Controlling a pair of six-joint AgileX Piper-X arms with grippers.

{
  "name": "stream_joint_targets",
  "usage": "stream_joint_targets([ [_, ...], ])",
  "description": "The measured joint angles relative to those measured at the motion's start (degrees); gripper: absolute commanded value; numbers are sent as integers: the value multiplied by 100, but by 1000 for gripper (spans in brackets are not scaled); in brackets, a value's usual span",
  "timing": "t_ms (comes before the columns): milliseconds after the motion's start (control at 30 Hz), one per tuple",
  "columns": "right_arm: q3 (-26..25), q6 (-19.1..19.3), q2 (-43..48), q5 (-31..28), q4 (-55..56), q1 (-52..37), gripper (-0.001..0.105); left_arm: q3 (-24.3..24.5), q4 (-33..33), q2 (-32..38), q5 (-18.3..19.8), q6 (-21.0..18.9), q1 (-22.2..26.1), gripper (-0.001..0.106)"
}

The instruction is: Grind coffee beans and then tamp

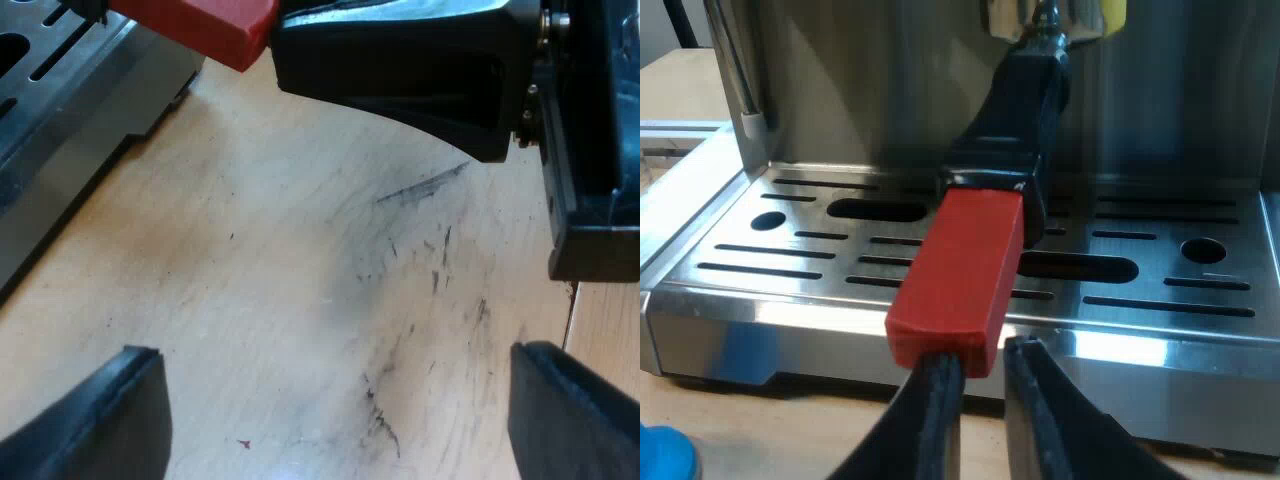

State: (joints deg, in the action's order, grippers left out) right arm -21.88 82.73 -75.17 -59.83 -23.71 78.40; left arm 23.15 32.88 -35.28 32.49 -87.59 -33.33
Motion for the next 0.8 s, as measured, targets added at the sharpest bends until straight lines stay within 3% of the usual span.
stream_joint_targets([
  [800,-14,71,-29,44,-96,-191,15,0,0,0,0,0,0,71],
])
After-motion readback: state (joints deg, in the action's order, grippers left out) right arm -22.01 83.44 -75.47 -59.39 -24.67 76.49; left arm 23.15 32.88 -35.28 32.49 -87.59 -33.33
